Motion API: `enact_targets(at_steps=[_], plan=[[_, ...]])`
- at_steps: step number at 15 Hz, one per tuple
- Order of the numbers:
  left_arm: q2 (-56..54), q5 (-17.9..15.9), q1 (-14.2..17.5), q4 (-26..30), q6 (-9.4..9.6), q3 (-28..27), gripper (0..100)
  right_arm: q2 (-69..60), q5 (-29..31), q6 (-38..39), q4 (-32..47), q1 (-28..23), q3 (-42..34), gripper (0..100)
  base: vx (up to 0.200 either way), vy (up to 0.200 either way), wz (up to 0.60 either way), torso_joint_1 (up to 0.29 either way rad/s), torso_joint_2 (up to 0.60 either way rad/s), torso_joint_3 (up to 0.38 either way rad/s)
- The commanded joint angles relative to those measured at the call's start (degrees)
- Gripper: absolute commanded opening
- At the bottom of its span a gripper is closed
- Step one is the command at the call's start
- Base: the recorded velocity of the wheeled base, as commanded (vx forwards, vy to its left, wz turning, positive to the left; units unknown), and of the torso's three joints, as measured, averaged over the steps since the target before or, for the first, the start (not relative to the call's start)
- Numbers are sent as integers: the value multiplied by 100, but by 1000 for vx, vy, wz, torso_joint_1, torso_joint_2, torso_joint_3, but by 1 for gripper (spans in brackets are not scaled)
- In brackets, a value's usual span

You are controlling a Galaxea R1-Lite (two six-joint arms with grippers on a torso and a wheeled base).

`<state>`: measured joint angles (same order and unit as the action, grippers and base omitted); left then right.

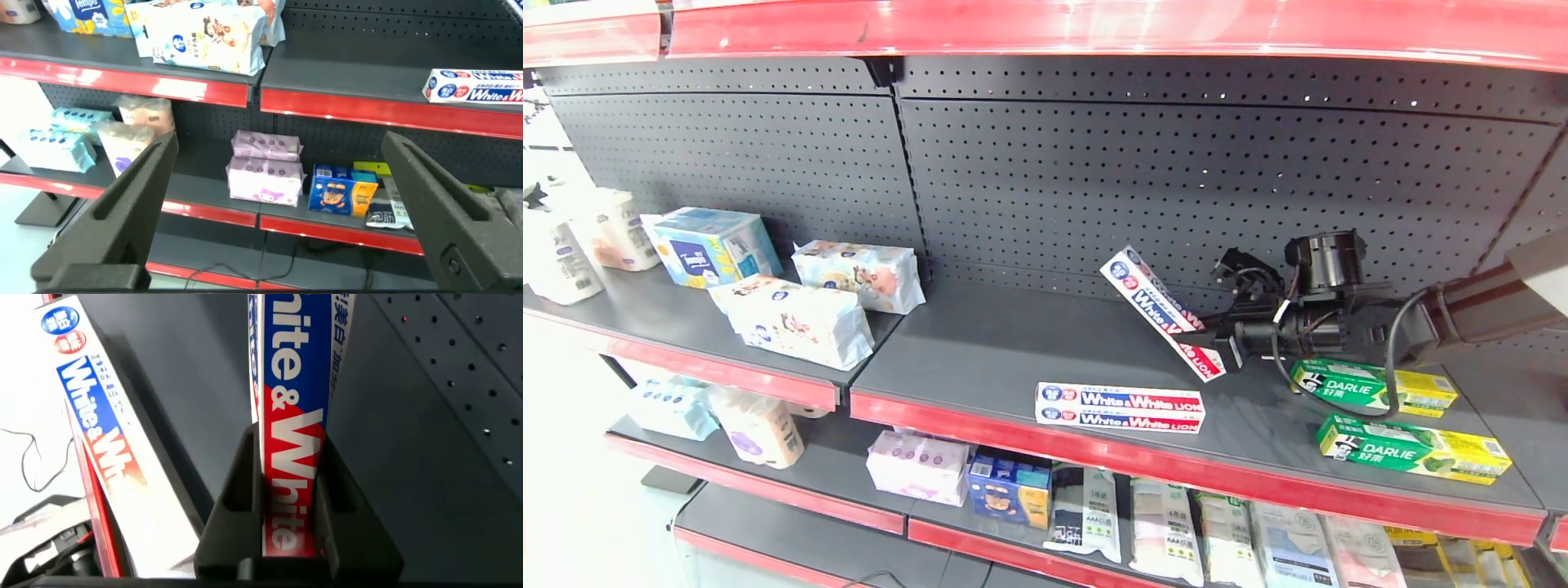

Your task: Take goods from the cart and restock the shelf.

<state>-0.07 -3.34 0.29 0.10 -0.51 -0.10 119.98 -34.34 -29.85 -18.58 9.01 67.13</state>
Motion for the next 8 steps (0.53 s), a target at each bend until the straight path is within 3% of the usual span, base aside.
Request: enact_targets(at_steps=[1, 8], plan=[[7, 0, 6, -1, -2, 1, 100, 69, -2, 15, -32, 75, -25, 0, 0, 0, 0, 0, 0, 0], [7, 0, 6, -1, -2, 10, 100, -18, 42, 76, -14, 92, -306, 0, 0, 0, 0, 0, 0, 0]])
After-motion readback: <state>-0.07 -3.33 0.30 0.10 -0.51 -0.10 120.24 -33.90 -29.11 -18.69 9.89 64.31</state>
